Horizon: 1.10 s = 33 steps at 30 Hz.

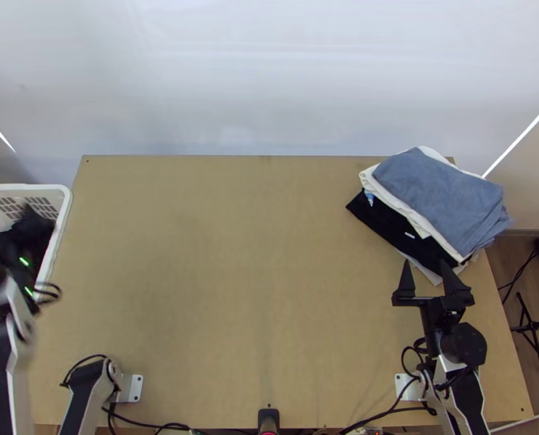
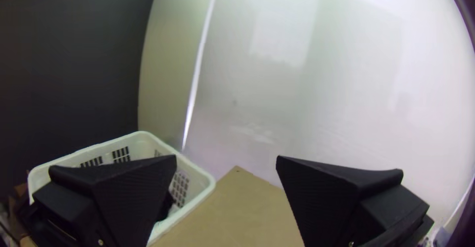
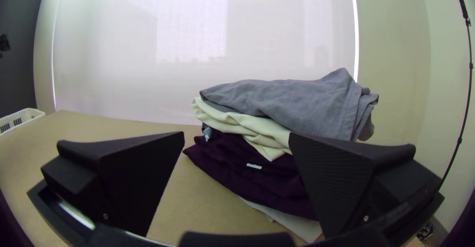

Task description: Fold the t-shirt

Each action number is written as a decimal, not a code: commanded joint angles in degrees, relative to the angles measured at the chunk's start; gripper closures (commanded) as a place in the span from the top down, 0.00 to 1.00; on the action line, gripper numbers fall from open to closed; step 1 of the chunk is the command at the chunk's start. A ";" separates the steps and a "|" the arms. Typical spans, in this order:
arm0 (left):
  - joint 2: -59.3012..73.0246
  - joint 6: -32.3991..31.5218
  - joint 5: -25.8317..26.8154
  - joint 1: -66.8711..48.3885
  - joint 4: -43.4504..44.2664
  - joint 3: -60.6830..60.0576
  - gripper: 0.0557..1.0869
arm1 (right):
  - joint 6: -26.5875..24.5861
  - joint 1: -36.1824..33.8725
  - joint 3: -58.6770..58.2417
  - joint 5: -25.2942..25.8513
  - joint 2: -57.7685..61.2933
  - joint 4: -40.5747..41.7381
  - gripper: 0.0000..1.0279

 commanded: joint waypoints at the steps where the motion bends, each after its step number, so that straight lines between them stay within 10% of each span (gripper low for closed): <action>1: 22.06 -3.34 4.19 19.94 -9.28 17.70 0.95 | 0.01 0.01 0.01 -0.04 -0.01 0.00 0.96; 14: 67.33 9.76 19.40 38.22 -11.39 32.55 0.95 | 0.01 0.01 0.01 -0.04 -0.01 0.00 0.96; 33: 103.45 25.84 19.31 38.05 10.23 41.26 0.95 | 0.01 0.01 0.01 -0.04 -0.01 0.00 0.96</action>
